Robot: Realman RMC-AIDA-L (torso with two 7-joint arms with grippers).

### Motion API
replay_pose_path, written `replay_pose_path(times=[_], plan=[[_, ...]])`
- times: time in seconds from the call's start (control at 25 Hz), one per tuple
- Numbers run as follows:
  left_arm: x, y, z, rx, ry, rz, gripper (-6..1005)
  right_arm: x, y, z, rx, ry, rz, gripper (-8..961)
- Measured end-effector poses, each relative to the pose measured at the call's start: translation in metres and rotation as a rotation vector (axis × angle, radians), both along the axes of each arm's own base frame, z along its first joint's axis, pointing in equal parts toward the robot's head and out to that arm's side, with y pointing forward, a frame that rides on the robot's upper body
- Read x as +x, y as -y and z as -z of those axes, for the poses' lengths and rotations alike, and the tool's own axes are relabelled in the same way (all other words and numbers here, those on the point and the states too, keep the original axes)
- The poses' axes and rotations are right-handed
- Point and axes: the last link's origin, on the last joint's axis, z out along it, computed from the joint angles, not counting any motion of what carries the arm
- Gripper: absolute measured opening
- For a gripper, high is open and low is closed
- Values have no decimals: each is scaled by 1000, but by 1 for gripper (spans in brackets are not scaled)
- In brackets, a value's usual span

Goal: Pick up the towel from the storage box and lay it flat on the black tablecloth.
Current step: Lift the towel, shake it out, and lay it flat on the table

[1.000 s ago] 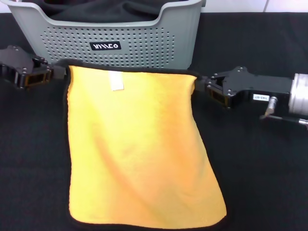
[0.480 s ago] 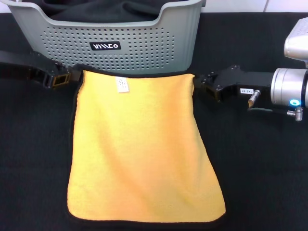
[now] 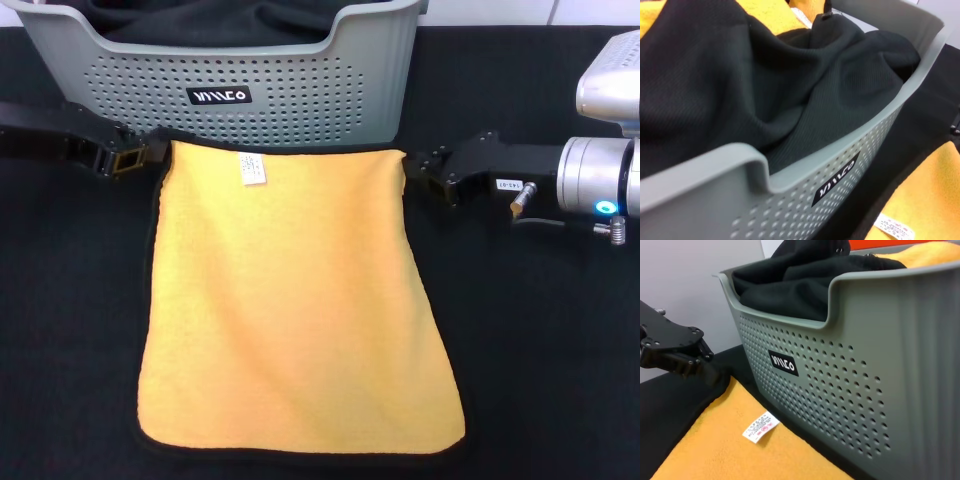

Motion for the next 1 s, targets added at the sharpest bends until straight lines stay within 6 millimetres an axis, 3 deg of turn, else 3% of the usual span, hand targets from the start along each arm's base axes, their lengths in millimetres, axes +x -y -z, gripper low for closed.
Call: replay_pose_path(times=[0.64,0.96,1.0], plan=[[-8,5,2,6,-2,-20,32,6,1,3,-2,27,17,16],[-12,8,2,13,9,-50,119,7,5,-4,4,-7,15,16],[-13,8,2,15,10,-56,129,6,5,-6,5,-12,19,86]])
